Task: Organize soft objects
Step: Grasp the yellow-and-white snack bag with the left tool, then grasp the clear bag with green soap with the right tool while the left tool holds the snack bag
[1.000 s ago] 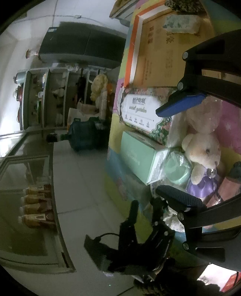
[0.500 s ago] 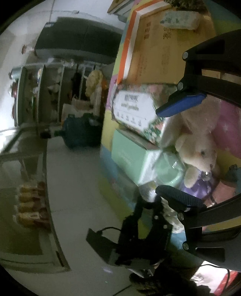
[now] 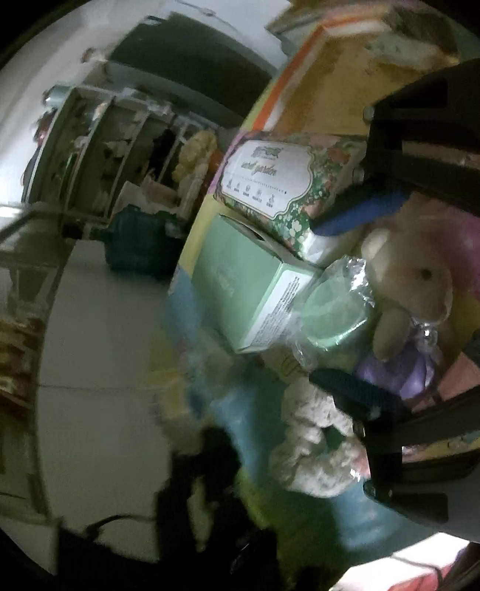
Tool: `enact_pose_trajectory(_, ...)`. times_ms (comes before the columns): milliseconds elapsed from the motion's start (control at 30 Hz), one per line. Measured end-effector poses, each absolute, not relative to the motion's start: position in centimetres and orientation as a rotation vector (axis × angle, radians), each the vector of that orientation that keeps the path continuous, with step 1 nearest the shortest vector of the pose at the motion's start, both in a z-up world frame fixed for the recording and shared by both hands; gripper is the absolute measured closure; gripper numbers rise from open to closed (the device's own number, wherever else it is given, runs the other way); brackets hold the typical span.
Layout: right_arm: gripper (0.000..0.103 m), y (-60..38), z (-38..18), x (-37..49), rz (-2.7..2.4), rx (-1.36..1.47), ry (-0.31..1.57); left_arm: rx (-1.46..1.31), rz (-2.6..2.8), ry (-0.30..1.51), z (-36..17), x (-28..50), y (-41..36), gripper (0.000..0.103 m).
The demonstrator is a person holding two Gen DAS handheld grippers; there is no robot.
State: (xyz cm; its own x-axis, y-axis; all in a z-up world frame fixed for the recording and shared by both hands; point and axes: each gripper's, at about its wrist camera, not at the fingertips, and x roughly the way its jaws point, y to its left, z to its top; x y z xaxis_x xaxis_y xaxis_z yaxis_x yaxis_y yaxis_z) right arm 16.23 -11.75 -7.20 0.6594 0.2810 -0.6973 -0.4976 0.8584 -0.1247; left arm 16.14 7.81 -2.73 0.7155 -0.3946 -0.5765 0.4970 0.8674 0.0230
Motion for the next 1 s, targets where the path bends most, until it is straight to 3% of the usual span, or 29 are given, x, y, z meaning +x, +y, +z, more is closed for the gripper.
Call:
enact_pose_trajectory(33,0.058,-11.5,-7.3,16.3,0.457,-0.33,0.737,0.169,-0.486,0.593,-2.7,16.0,7.9,0.062)
enact_pose_trajectory(133,0.062,-10.8,-7.4,15.9,0.458,-0.355,0.739,0.126,-0.437,0.587,-2.4,15.6,8.3,0.071)
enact_pose_trajectory(367,0.064,-11.4,-5.9,15.5,0.47,-0.279,0.703,0.074,-0.387,0.582,-2.1,14.9,9.4,0.085)
enact_pose_trajectory(500,0.065,-11.9,-5.0,15.0,0.463,-0.254,0.677,0.055,-0.427,0.613,-2.8,14.9,10.0,0.085)
enact_pose_trajectory(533,0.065,-12.0,-4.8,14.9,0.462,-0.248,0.673,0.054,-0.439,0.606,-3.0,14.9,10.2,0.084)
enact_pose_trajectory(600,0.065,-12.2,-4.4,14.6,0.462,-0.235,0.665,0.088,-0.508,0.625,-3.4,15.4,10.2,0.072)
enact_pose_trajectory(633,0.065,-12.3,-4.3,14.5,0.464,-0.232,0.664,0.106,-0.527,0.631,-3.6,15.6,10.1,0.06)
enact_pose_trajectory(667,0.065,-12.4,-4.2,14.5,0.466,-0.231,0.663,0.13,-0.542,0.639,-3.8,15.9,9.9,0.054)
enact_pose_trajectory(1000,0.065,-12.9,-3.8,13.9,0.481,-0.206,0.652,0.353,-0.615,0.764,-7.3,19.3,8.0,0.054)
